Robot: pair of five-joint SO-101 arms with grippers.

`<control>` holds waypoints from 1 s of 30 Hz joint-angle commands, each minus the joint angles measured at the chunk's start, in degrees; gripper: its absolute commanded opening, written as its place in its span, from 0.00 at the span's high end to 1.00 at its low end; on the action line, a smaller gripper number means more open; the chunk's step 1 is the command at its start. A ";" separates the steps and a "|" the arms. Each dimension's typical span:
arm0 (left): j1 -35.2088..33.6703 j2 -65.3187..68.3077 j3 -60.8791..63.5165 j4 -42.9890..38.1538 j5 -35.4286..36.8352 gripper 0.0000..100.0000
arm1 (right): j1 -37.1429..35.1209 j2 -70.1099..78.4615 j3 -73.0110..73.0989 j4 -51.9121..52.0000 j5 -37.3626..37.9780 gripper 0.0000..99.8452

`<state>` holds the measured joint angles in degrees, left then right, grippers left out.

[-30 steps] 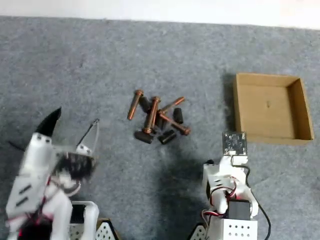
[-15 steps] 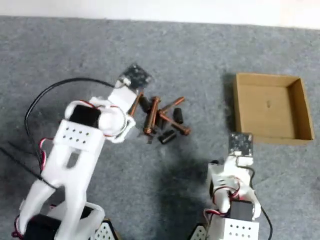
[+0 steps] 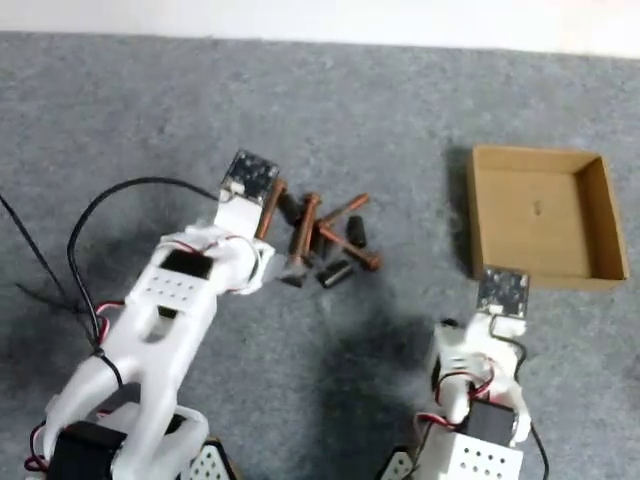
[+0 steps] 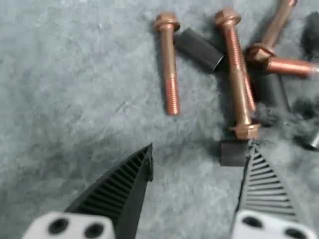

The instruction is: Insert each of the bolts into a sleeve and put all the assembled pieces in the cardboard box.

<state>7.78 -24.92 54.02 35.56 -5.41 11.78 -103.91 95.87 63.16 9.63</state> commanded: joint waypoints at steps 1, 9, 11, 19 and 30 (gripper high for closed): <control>1.36 -0.22 -0.22 1.49 0.18 0.72 | 2.33 0.04 6.90 0.75 4.75 0.80; -7.16 -0.22 0.92 -3.52 6.59 0.72 | -12.26 0.75 2.86 0.57 7.38 0.80; -7.16 -0.22 1.98 -4.31 6.59 0.72 | -15.43 0.75 -0.66 0.31 6.15 0.80; -7.16 -0.22 2.51 -6.51 6.59 0.73 | -24.66 20.35 -21.32 -4.79 0.97 0.80; -7.43 -0.22 2.68 -7.82 6.68 0.73 | -33.36 90.42 -68.79 -14.37 -12.22 0.80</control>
<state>1.10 -24.92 57.10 28.88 0.84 -18.99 -32.00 41.80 50.59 -0.22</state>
